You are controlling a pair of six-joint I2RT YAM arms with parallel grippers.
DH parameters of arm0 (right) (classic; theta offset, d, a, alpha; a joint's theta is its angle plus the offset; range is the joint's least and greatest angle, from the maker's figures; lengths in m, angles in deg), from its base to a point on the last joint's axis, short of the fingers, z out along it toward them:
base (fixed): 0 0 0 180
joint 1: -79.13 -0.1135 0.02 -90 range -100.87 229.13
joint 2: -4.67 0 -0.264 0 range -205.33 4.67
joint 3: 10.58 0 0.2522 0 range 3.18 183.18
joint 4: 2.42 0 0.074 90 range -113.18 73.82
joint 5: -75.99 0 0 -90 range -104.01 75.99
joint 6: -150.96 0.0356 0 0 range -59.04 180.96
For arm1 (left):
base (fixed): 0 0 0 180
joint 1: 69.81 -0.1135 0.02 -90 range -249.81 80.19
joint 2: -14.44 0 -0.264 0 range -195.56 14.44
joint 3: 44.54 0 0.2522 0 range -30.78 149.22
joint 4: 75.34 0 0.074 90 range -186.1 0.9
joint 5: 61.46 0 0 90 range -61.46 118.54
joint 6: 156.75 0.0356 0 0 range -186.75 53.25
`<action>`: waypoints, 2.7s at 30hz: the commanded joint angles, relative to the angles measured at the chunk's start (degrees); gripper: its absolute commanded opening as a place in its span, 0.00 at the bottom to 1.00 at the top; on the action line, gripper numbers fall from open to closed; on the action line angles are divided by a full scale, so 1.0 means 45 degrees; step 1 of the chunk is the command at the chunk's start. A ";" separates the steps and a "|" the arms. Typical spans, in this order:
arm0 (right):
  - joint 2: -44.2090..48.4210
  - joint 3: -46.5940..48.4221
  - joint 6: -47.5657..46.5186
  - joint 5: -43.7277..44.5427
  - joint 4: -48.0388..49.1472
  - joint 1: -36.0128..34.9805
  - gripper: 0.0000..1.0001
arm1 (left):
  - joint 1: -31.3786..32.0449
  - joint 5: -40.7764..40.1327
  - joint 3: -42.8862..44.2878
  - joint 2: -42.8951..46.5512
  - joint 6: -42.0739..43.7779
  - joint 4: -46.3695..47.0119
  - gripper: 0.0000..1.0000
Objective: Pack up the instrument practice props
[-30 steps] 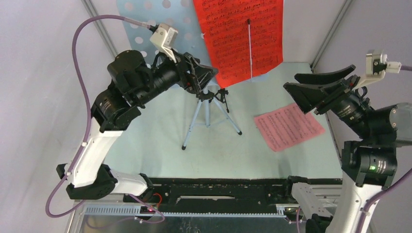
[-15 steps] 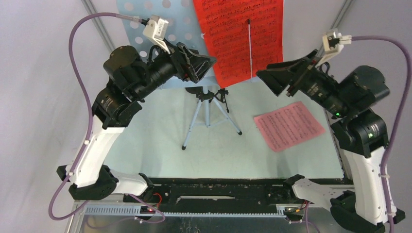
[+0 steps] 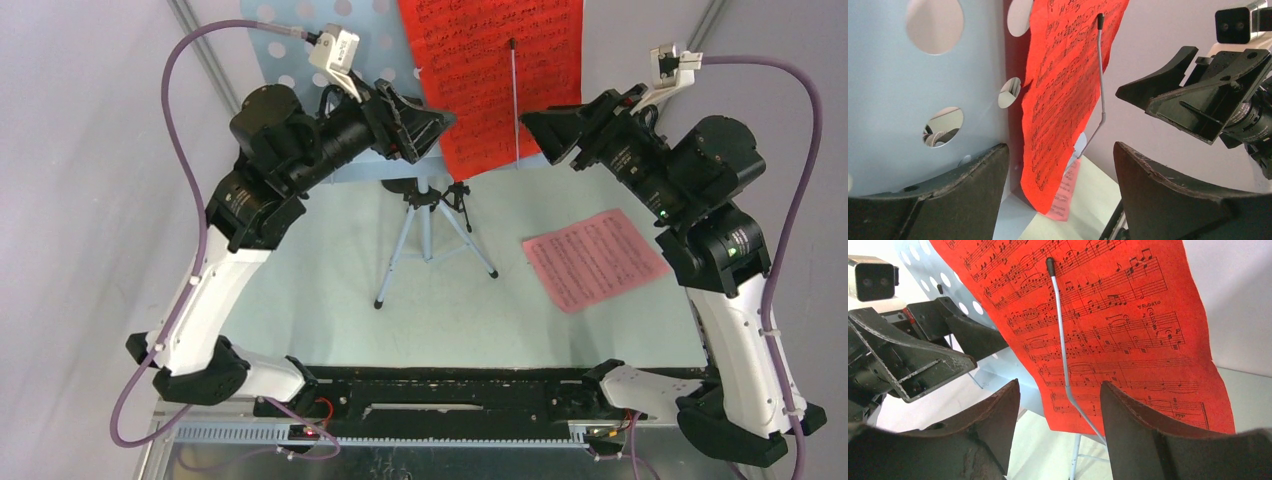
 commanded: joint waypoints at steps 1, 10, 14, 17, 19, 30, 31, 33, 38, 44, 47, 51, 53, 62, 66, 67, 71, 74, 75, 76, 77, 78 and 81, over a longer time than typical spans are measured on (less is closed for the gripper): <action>0.0041 -0.0165 -0.0214 0.0344 0.0677 -0.0150 0.68 | -0.0106 0.0410 0.0063 -0.0329 -0.0282 0.0531 0.85; 0.0064 -0.0372 -0.0212 -0.0002 0.0650 -0.0285 0.68 | -0.0130 0.0506 -0.0019 -0.0580 -0.0237 0.0739 0.85; 0.0124 -0.0521 -0.0196 -0.0056 0.0715 -0.0322 0.67 | -0.0130 0.0725 -0.0104 -0.0636 -0.0165 0.1025 0.82; 0.0153 -0.0627 -0.0105 -0.0157 0.0788 -0.0341 0.67 | -0.0143 0.1063 -0.0181 -0.0675 -0.0038 0.1320 0.79; 0.0150 -0.0700 -0.0050 -0.0282 0.0851 -0.0361 0.67 | -0.0154 0.1288 -0.0158 -0.0680 0.0027 0.1471 0.77; 0.0124 -0.0778 0.0041 -0.0362 0.0951 -0.0490 0.68 | -0.0162 0.1474 -0.0090 -0.0817 0.0368 0.2088 0.62; 0.0153 -0.0803 0.0054 -0.0343 0.0983 -0.0504 0.67 | -0.0166 0.1511 -0.0038 -0.0861 0.0385 0.2135 0.61; 0.0211 -0.0890 0.0083 -0.0307 0.1013 -0.0510 0.67 | -0.0184 0.1582 0.0090 -0.0989 0.0376 0.2215 0.58; 0.0263 -0.0888 0.0056 -0.0251 0.0981 -0.0520 0.67 | -0.0229 0.1660 0.0365 -0.1293 0.0390 0.2225 0.48; -0.0111 -0.0107 -0.0070 -0.0301 0.0560 -0.0520 0.67 | -0.0245 0.1625 0.0558 -0.1381 0.0412 0.2225 0.25; -0.0183 0.0027 -0.0095 -0.0141 0.0583 -0.0520 0.67 | -0.0242 0.1577 0.0622 -0.1348 0.0417 0.2226 0.15; -0.0218 0.0102 -0.0148 -0.0121 0.0670 -0.0520 0.66 | -0.0255 0.1519 0.0583 -0.1240 0.0457 0.2224 0.06; -0.0294 0.0162 -0.0156 -0.0146 0.0699 -0.0520 0.64 | -0.0244 0.1517 0.0544 -0.1165 0.0482 0.2225 0.04; -0.0935 0.0572 -0.0262 -0.0146 0.0949 -0.0597 0.58 | -0.0263 0.1164 0.0525 -0.0695 0.0741 0.2098 0.02; -0.1202 0.0779 -0.0312 -0.0106 0.1013 -0.0647 0.54 | -0.0285 0.1107 0.0526 -0.0605 0.0798 0.2075 0.00; -0.1248 0.0800 -0.0312 -0.0133 0.1074 -0.0665 0.51 | -0.0284 0.1111 0.0517 -0.0602 0.0788 0.2055 0.00; -0.1413 0.0870 -0.0359 -0.0353 0.1298 -0.0723 0.41 | -0.0300 0.1200 0.0532 -0.0655 0.0782 0.2049 0.00; -0.1451 0.0881 -0.0435 -0.0342 0.1415 -0.0784 0.34 | -0.0300 0.1209 0.0524 -0.0661 0.0754 0.2048 0.00; -0.1440 0.0866 -0.0514 -0.0341 0.1469 -0.0792 0.25 | -0.0300 0.1192 0.0544 -0.0661 0.0760 0.2049 0.00; -0.1412 0.0821 -0.0616 -0.0375 0.1536 -0.0822 0.21 | -0.0305 0.1200 0.0537 -0.0661 0.0749 0.2040 0.00; -0.1326 0.0659 -0.0702 -0.0452 0.1713 -0.0824 0.18 | -0.0315 0.1203 0.0558 -0.0661 0.0743 0.2031 0.00; -0.1188 0.0436 -0.0761 -0.0557 0.1965 -0.0831 0.15 | -0.0301 0.1184 0.0580 -0.0661 0.0754 0.1998 0.00; -0.0540 -0.0664 -0.0940 -0.0719 0.3166 -0.0871 0.06 | -0.0331 0.0959 0.0601 -0.0605 0.0738 0.1867 0.00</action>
